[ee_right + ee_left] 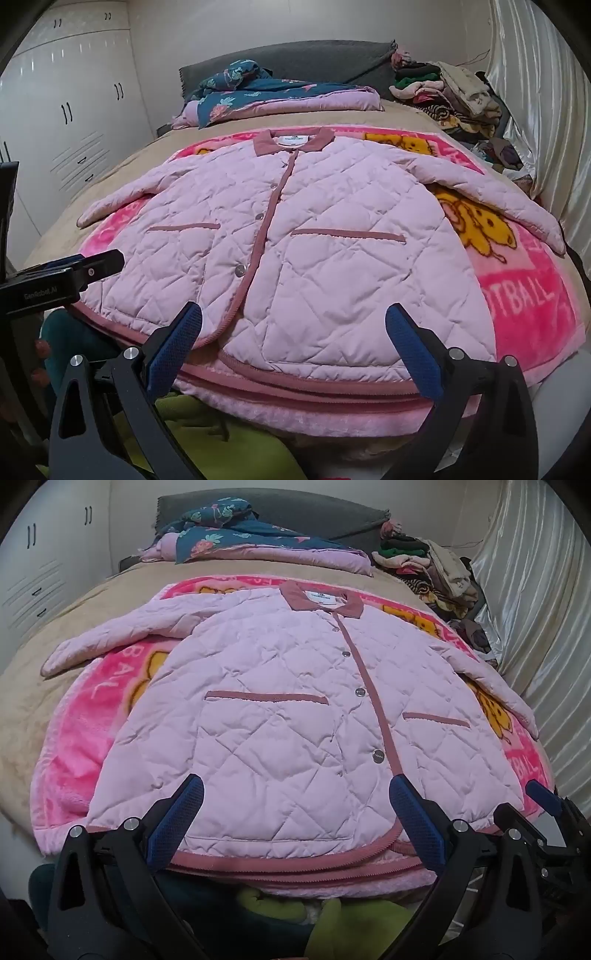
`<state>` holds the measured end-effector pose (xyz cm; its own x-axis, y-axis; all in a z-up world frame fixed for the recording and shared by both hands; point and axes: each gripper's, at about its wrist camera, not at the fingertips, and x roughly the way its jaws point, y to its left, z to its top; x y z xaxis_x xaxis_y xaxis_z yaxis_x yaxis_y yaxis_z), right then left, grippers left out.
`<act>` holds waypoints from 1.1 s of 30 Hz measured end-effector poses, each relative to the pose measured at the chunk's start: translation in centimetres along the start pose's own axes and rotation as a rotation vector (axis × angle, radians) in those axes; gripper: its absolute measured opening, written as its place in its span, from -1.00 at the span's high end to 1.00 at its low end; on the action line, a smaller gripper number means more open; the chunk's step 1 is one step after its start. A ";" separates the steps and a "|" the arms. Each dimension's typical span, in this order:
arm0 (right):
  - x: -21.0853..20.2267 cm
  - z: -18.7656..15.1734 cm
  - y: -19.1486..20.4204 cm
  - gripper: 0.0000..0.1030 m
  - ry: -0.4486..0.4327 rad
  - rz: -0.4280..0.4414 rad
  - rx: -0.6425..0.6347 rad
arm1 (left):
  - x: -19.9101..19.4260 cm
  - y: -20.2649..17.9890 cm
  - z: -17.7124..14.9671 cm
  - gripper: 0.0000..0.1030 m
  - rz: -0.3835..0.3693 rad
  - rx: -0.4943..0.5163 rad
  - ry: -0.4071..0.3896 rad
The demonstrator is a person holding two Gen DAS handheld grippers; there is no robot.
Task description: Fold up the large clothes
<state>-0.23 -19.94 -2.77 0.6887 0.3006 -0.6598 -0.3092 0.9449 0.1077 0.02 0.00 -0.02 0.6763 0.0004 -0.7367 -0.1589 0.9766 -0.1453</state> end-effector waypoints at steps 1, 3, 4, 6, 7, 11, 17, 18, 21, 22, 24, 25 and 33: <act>0.0 0.1 0.1 -0.92 0.004 -0.001 0.003 | 0.0 0.0 0.0 -0.82 -0.002 0.000 0.001; -0.4 -0.1 -0.2 -0.92 -0.026 0.021 0.007 | -0.1 0.0 0.0 -0.82 -0.002 0.001 -0.001; -0.5 -0.1 -0.2 -0.92 -0.025 0.023 0.007 | -0.1 0.1 0.1 -0.82 -0.004 0.002 -0.003; -0.3 0.1 -0.1 -0.92 -0.013 0.010 0.009 | -0.1 0.1 0.0 -0.82 0.003 0.005 -0.007; -0.3 0.1 -0.1 -0.92 -0.013 0.008 0.009 | -0.1 0.1 0.0 -0.82 0.003 0.005 -0.007; -0.5 0.0 -0.6 -0.92 -0.017 0.005 0.009 | -0.4 0.3 -0.2 -0.82 0.002 0.006 -0.007; -0.8 0.3 0.0 -0.92 -0.020 -0.001 0.009 | -0.5 -0.3 0.0 -0.82 0.003 0.010 -0.009; -0.8 0.3 0.0 -0.92 -0.019 0.000 0.009 | -0.5 -0.4 0.0 -0.82 0.004 0.009 -0.010; -0.8 0.3 0.1 -0.92 -0.022 -0.005 0.007 | -0.6 -0.3 0.0 -0.82 0.003 0.007 -0.010; -0.7 0.3 0.1 -0.92 -0.022 -0.005 0.007 | -0.6 -0.4 0.0 -0.82 0.007 0.011 -0.010; -0.7 0.4 0.2 -0.92 -0.019 -0.004 0.006 | -0.5 -0.4 -0.1 -0.82 0.006 0.012 -0.012; -0.7 0.3 0.1 -0.92 -0.023 -0.003 0.007 | -0.5 -0.4 -0.1 -0.82 0.006 0.012 -0.012; -0.6 0.4 0.3 -0.92 -0.021 -0.001 0.005 | -0.5 -0.4 -0.1 -0.82 0.004 0.010 -0.013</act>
<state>-0.48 -19.82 -2.05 0.7029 0.3026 -0.6438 -0.3056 0.9457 0.1109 -0.32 -0.44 0.38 0.6847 0.0074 -0.7288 -0.1544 0.9787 -0.1351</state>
